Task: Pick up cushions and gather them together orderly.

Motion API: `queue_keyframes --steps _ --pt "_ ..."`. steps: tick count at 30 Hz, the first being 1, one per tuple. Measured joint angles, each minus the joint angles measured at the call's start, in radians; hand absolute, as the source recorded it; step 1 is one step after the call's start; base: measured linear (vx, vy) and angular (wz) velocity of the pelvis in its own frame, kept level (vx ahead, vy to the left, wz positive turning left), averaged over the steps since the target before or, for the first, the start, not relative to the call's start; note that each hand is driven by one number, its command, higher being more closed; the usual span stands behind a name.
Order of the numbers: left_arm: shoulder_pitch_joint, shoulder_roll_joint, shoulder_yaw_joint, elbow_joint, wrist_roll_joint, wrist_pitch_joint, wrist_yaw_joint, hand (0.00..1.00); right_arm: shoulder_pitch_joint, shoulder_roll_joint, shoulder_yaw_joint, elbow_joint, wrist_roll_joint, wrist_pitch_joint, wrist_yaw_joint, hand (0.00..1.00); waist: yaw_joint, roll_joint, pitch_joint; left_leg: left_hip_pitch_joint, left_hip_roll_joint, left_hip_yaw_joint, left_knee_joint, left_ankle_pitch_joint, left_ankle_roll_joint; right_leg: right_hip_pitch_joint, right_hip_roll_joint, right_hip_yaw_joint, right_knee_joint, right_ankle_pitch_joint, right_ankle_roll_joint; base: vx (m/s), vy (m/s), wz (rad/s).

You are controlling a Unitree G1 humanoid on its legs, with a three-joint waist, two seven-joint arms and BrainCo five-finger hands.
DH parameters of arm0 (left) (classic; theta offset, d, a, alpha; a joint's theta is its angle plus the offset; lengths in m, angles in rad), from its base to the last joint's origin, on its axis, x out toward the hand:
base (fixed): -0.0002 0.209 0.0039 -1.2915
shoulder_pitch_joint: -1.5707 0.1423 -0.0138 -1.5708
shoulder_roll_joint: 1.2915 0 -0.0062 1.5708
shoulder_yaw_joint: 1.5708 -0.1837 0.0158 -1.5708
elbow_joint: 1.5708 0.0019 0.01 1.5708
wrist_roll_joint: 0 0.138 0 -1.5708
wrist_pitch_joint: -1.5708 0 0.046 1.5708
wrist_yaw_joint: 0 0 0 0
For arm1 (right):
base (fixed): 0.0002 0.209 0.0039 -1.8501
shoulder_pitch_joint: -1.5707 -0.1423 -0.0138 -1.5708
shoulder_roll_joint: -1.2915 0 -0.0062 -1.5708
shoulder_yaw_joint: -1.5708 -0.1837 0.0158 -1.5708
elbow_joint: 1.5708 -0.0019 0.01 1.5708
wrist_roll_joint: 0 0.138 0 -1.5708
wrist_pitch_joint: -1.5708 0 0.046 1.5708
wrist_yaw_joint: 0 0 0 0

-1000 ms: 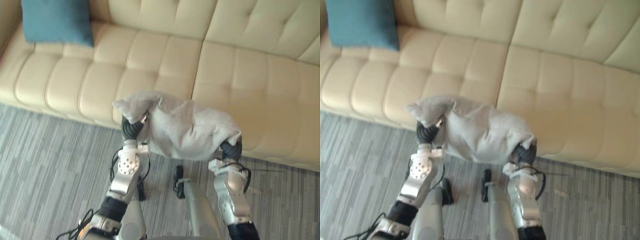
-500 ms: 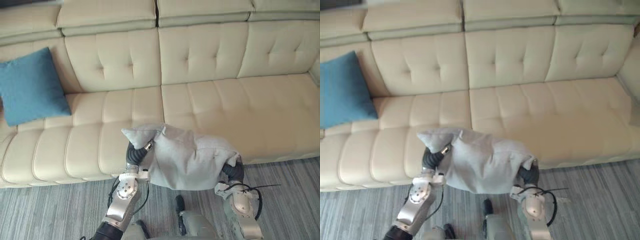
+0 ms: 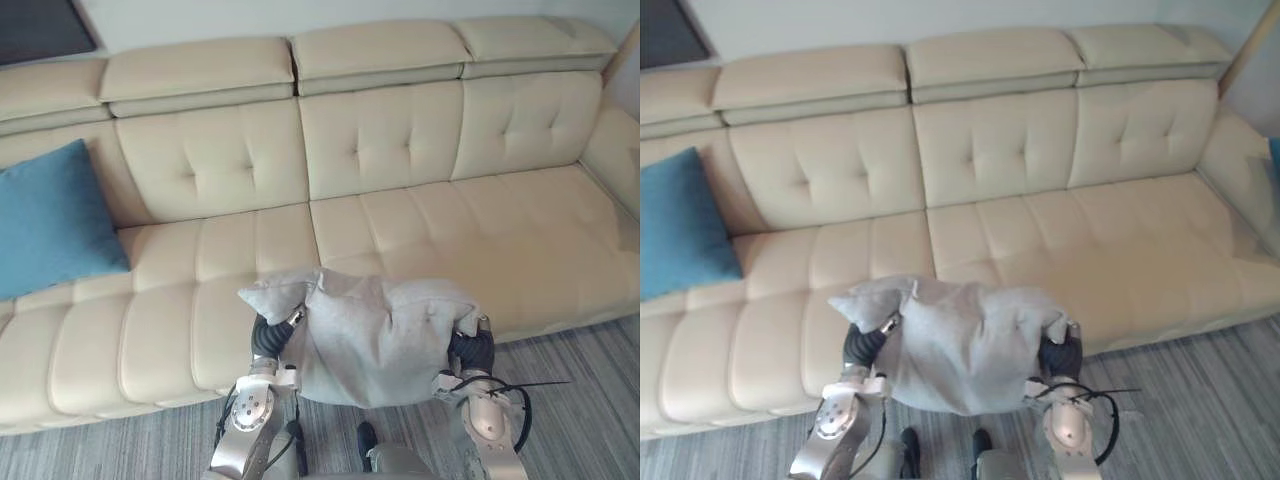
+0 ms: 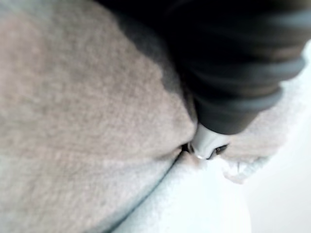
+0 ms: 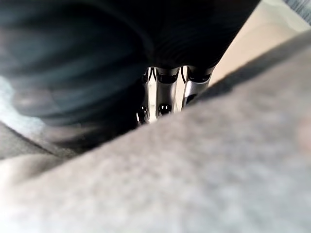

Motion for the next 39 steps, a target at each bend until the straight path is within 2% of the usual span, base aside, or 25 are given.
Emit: queue_keyframes --steps 2,5,7,9,10,11,16,18,24,28,32,35,37,38,39 --pt "-0.001 0.01 0.001 0.0 0.0 0.0 0.0 1.0 -0.029 0.003 0.0 0.051 -0.009 0.0 0.0 1.0 0.006 -0.002 -0.002 0.068 -0.014 0.043 -0.051 -0.001 0.002 -0.015 -0.014 -0.022 0.083 -0.019 0.032 0.15 0.076 -0.68" --pt "-0.007 0.028 -0.001 -0.001 0.001 0.0 -0.004 1.0 -0.067 -0.006 0.0 0.153 -0.011 0.001 0.001 1.0 -0.024 -0.005 -0.004 0.11 -0.025 0.036 -0.091 -0.002 0.004 -0.074 -0.024 -0.088 0.216 -0.022 0.036 0.09 -0.006 -0.05" --pt "-0.013 0.032 -0.007 0.0 0.001 0.0 -0.005 1.0 -0.08 -0.01 0.0 0.186 -0.012 0.006 0.001 1.0 -0.034 -0.004 -0.004 0.108 -0.026 0.03 -0.096 0.0 0.005 -0.072 -0.023 -0.091 0.208 -0.019 0.029 0.06 -0.05 0.02" --pt "-0.029 0.034 -0.012 0.002 0.001 0.004 -0.005 1.0 -0.08 -0.015 -0.001 0.187 -0.012 0.011 0.001 1.0 -0.035 -0.003 -0.004 0.103 -0.027 0.016 -0.106 0.008 0.011 -0.058 -0.007 -0.068 0.182 -0.009 -0.012 0.01 -0.052 0.03" --pt "-0.033 0.036 -0.015 0.004 0.001 0.005 -0.005 1.0 -0.079 -0.015 -0.002 0.187 -0.012 0.012 0.0 1.0 -0.037 -0.003 -0.004 0.104 -0.028 0.005 -0.11 0.014 0.013 -0.051 -0.005 -0.06 0.172 -0.006 -0.016 0.0 -0.055 0.24" --pt "-0.046 0.044 -0.021 0.008 0.001 0.007 -0.005 1.0 -0.08 -0.017 -0.003 0.187 -0.012 0.011 0.0 1.0 -0.043 -0.005 -0.005 0.102 -0.03 -0.048 -0.115 0.027 0.011 -0.018 0.0 -0.045 0.116 0.003 -0.031 -0.02 -0.086 0.28" --pt "-0.061 0.052 -0.027 0.021 0.001 0.008 -0.009 1.0 -0.078 -0.021 -0.005 0.186 -0.012 0.01 0.0 1.0 -0.032 -0.013 -0.005 0.091 -0.052 -0.114 -0.136 0.055 0.006 0.051 -0.025 -0.083 -0.009 -0.008 -0.027 -0.07 -0.055 0.35" --pt "-0.059 0.049 -0.028 0.021 0.001 0.008 -0.022 1.0 -0.072 -0.011 -0.022 0.185 -0.012 0.011 0.005 1.0 -0.027 -0.012 -0.006 0.085 -0.058 -0.161 -0.175 0.075 -0.006 0.057 -0.033 -0.129 -0.026 -0.011 -0.028 -0.16 -0.083 0.61" --pt "-0.06 0.051 -0.04 0.023 0.0 0.01 -0.024 1.0 -0.069 -0.006 -0.039 0.184 -0.012 0.011 0.023 1.0 -0.019 -0.012 -0.008 0.103 -0.052 -0.231 -0.254 0.15 -0.029 0.087 -0.028 -0.196 -0.07 0.015 -0.039 -0.05 -0.064 0.36" --pt "-0.065 0.052 -0.049 0.036 0.0 0.01 -0.025 1.0 -0.067 -0.01 -0.044 0.184 -0.011 0.012 0.023 1.0 -0.022 -0.009 -0.013 0.102 -0.046 -0.245 -0.286 0.179 -0.029 0.088 -0.024 -0.222 -0.083 0.028 -0.046 0.02 -0.035 0.12" --pt "-0.085 0.052 -0.056 0.061 -0.001 0.01 -0.027 1.0 -0.066 -0.01 -0.058 0.184 -0.011 0.012 0.023 1.0 -0.027 -0.008 -0.014 0.065 -0.045 -0.265 -0.245 0.173 -0.034 0.089 -0.024 -0.249 -0.094 0.028 -0.047 0.02 -0.021 0.2" --pt "-0.082 0.052 -0.056 0.07 -0.012 0.01 -0.029 1.0 -0.073 -0.006 -0.068 0.187 -0.011 0.016 0.029 1.0 -0.017 -0.008 -0.013 0.067 -0.043 -0.249 -0.228 0.148 -0.033 0.082 -0.025 -0.238 -0.075 0.018 -0.045 0.01 0.003 -0.12" --pt "-0.081 0.052 -0.055 0.07 -0.018 0.01 -0.031 1.0 -0.082 -0.004 -0.069 0.196 -0.012 0.017 0.029 1.0 -0.007 -0.018 -0.007 0.076 -0.05 -0.214 -0.197 0.107 -0.028 0.059 -0.04 -0.213 -0.009 -0.024 -0.028 0.0 0.032 -0.41" --pt "-0.079 0.048 -0.053 0.07 -0.019 0.012 -0.036 1.0 -0.089 -0.005 -0.072 0.21 -0.012 0.016 0.03 1.0 -0.013 -0.019 -0.007 0.074 -0.054 -0.19 -0.161 0.076 -0.019 0.039 -0.057 -0.203 0.058 -0.055 0.02 0.0 0.028 -0.43" --pt "-0.079 0.048 -0.05 0.07 -0.019 0.013 -0.044 1.0 -0.107 -0.005 -0.073 0.24 -0.013 0.017 0.031 1.0 -0.021 -0.022 -0.004 0.07 -0.056 -0.177 -0.133 0.049 -0.015 -0.012 -0.061 -0.183 0.175 -0.062 0.033 -0.02 0.023 -0.43"
